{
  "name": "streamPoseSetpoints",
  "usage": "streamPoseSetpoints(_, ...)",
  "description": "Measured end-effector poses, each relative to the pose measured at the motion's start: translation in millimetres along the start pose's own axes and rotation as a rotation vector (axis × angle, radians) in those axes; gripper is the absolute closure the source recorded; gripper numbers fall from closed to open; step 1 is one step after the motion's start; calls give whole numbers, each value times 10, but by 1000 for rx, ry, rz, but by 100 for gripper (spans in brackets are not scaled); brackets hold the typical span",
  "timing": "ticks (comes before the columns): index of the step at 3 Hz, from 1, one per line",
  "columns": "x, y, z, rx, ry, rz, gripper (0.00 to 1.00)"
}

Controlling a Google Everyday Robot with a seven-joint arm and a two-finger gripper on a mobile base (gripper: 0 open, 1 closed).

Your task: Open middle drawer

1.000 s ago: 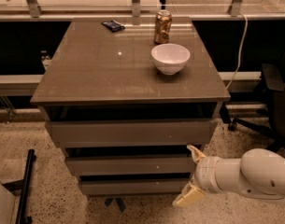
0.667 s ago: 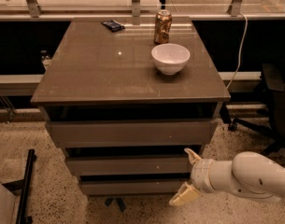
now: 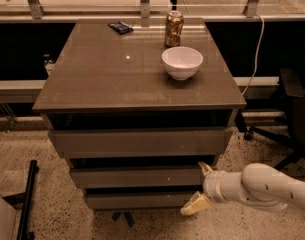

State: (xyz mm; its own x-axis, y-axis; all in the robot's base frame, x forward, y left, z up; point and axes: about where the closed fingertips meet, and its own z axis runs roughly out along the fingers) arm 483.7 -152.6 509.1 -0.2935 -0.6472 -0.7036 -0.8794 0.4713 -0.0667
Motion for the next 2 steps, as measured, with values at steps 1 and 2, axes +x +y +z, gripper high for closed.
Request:
streamPoseSetpoints(1,0,0,0,0,0,0,0)
streamPoseSetpoints(2,12,-81,95,42,-7,11,0)
